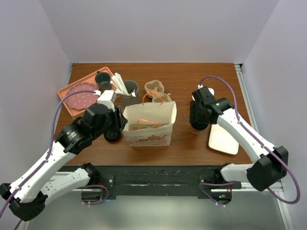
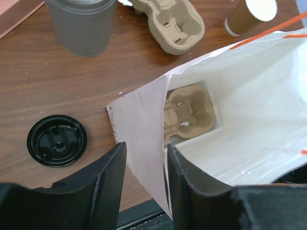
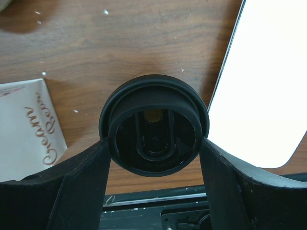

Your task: Pack the takeout coffee

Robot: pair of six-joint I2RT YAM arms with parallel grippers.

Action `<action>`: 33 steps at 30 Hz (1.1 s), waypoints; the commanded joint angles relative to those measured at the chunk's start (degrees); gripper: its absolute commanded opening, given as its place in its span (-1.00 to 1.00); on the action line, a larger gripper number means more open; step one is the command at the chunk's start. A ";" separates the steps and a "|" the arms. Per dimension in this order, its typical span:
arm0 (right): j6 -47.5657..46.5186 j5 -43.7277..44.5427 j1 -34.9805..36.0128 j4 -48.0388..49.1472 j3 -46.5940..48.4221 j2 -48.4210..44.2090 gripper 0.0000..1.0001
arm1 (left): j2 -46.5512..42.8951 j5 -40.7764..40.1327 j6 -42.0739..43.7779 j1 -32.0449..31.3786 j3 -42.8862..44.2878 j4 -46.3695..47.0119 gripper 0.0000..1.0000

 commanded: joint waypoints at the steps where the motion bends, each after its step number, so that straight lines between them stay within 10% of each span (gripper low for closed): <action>1: -2.74 0.99 -0.13 -3.61 4.11 -3.26 -0.08 | 2.30 -2.97 -1.12 0.28 3.85 -2.39 -0.04; 22: -16.36 -19.73 0.31 -12.24 51.81 -0.54 -0.21 | 11.18 -5.08 -2.88 0.28 17.74 -7.57 0.15; 33: -18.21 -36.18 7.06 -3.10 51.05 -3.35 -0.26 | 17.77 -5.00 -5.52 0.37 23.89 -13.12 -0.03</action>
